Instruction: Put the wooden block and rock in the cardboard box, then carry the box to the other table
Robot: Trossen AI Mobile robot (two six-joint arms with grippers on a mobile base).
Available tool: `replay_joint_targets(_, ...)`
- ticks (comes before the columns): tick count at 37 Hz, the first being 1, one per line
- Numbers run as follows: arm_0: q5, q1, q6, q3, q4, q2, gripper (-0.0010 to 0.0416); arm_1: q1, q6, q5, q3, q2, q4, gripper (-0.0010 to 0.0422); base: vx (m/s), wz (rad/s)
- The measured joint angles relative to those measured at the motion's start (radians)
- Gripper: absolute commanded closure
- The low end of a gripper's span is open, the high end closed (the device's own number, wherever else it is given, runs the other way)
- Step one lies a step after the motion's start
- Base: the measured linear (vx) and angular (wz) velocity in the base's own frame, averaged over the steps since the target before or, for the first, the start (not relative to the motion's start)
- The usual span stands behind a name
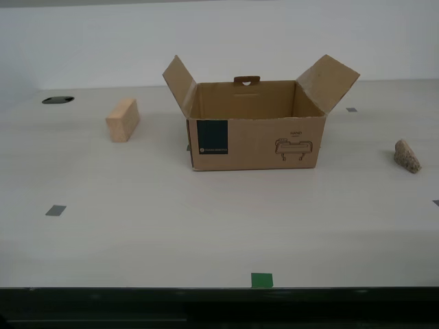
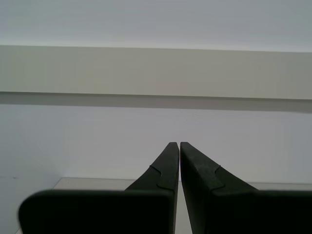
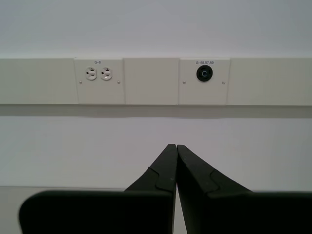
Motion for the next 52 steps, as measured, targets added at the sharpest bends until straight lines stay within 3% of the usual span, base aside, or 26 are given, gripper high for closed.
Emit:
replay_joint_targets(4, 0.0, 0.0, -0.034, 0.0, -0.05, -0.008, 0.0405, 0.0, 0.0, 0.006, -0.002, -0.005, -0.001, 0.0412, 0.0, 0.0)
replay_joint_targets(52, 0.0, 0.001, -0.035, 0.0, -0.052, -0.008, 0.0405, 0.0, 0.0, 0.008, -0.002, -0.006, 0.001, 0.0412, 0.0, 0.0)
